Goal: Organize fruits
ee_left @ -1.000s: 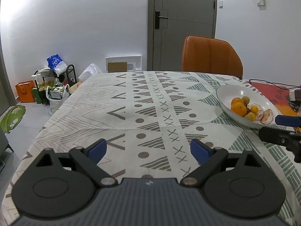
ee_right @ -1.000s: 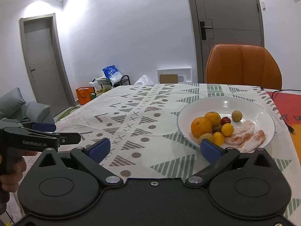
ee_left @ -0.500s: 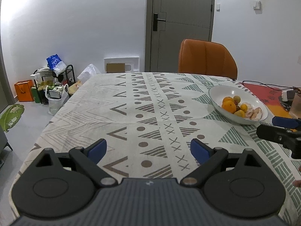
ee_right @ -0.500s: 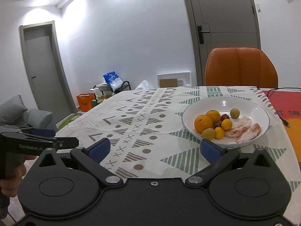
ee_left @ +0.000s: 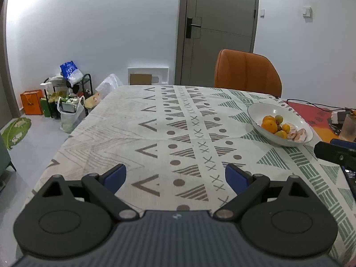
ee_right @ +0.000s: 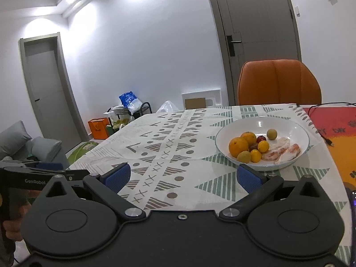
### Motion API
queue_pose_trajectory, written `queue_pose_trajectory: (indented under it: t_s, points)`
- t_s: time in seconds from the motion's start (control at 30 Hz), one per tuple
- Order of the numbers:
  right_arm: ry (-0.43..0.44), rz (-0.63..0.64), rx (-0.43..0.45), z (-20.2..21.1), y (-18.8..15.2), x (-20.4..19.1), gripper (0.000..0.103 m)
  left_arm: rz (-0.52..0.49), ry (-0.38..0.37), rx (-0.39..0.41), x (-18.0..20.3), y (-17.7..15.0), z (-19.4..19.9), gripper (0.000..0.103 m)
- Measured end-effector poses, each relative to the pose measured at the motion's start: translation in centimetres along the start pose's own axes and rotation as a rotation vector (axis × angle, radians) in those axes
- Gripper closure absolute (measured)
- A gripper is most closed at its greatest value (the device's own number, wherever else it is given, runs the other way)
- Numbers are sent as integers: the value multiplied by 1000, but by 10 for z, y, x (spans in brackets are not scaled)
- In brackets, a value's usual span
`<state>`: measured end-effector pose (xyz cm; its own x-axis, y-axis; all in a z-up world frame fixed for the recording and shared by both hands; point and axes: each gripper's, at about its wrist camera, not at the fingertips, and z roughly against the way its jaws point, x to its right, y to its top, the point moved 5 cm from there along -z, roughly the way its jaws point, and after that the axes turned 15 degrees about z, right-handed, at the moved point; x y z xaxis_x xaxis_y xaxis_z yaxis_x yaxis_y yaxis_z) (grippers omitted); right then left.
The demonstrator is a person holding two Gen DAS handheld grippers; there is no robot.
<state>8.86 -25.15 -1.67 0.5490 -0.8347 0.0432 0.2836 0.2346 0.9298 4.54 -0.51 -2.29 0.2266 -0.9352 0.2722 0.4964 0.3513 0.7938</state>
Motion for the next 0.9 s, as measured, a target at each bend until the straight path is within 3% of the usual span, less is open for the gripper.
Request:
queue_pose_trajectory:
  t_s: [0.9]
  points:
    - [-11,-5,2,4,-1,-3,0,-4,8,13,0,2,8,8]
